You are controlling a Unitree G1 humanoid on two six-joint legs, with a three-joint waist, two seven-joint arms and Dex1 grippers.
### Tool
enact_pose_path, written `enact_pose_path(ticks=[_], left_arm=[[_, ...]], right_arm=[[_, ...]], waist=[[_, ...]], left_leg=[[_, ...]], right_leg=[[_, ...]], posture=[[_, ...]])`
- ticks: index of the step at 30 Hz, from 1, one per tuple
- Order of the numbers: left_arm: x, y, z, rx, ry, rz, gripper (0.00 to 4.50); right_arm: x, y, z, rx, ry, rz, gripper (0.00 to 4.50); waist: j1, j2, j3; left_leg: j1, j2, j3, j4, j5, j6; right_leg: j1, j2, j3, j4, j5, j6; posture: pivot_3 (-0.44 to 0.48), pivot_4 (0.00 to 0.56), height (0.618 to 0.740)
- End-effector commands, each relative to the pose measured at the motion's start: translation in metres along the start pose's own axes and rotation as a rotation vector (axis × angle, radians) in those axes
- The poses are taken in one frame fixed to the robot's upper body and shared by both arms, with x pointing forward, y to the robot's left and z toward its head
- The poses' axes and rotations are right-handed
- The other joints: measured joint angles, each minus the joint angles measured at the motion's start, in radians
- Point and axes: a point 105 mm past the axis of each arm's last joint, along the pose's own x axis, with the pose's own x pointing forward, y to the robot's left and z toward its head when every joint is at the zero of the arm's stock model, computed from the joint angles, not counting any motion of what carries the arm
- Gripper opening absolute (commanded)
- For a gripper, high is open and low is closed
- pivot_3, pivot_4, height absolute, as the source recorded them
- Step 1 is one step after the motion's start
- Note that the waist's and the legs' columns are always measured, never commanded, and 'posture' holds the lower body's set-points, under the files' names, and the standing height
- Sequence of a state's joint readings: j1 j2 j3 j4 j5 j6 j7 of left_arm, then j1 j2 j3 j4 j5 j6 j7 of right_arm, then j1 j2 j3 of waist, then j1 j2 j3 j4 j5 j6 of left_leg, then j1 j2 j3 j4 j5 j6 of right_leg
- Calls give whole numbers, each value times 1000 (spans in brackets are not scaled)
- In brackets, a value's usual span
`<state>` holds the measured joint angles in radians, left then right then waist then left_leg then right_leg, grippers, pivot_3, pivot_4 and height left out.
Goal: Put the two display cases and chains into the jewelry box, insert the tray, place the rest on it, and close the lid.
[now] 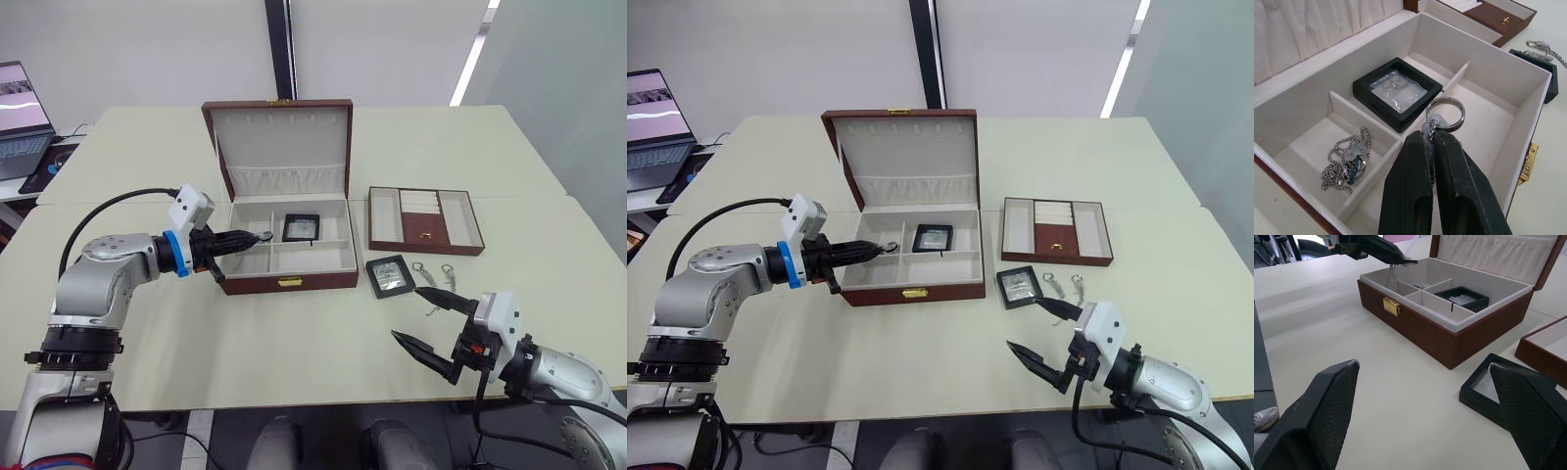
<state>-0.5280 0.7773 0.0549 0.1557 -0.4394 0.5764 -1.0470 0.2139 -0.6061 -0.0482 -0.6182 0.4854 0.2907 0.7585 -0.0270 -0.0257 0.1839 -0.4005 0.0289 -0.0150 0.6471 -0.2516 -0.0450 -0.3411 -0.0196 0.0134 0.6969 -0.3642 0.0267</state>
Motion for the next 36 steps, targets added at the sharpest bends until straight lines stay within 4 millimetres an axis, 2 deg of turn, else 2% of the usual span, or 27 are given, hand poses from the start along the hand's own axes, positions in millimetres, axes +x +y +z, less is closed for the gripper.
enact_pose_path(ticks=[1,13,19,23,29,36], left_arm=[[-7,2,10,37,-21,30,814],[-1,-12,25,44,-31,58,4489],[-3,-15,32,12,-50,66,4489],[-13,-13,33,-36,-77,86,4489],[-49,11,11,-78,-69,238,4489],[-93,26,-18,-111,-70,447,4489]], right_arm=[[-1,-2,9,-37,-27,0,4500],[1,-6,8,-37,-21,12,4500],[-2,-11,7,-31,-14,0,4500],[-8,-24,6,-26,-7,-40,4500],[-30,-65,3,-37,25,-156,4500],[-50,-102,-6,-7,44,-261,4500]], waist=[[0,0,0],[0,0,0],[0,0,0],[0,0,0],[-4,0,0],[-2,0,0]], left_leg=[[0,0,0,0,0,0],[0,0,0,0,0,0],[0,0,0,0,0,0],[0,0,0,0,0,0],[1,0,1,0,0,0],[1,0,2,0,0,0]], right_leg=[[0,0,0,0,0,0],[0,0,0,0,0,0],[0,0,0,0,0,0],[0,0,0,0,0,0],[0,0,1,1,0,0],[0,-1,2,1,0,0]], posture=[[0,150,740],[0,150,740],[0,150,740],[0,150,740],[0,150,740],[0,150,740]])
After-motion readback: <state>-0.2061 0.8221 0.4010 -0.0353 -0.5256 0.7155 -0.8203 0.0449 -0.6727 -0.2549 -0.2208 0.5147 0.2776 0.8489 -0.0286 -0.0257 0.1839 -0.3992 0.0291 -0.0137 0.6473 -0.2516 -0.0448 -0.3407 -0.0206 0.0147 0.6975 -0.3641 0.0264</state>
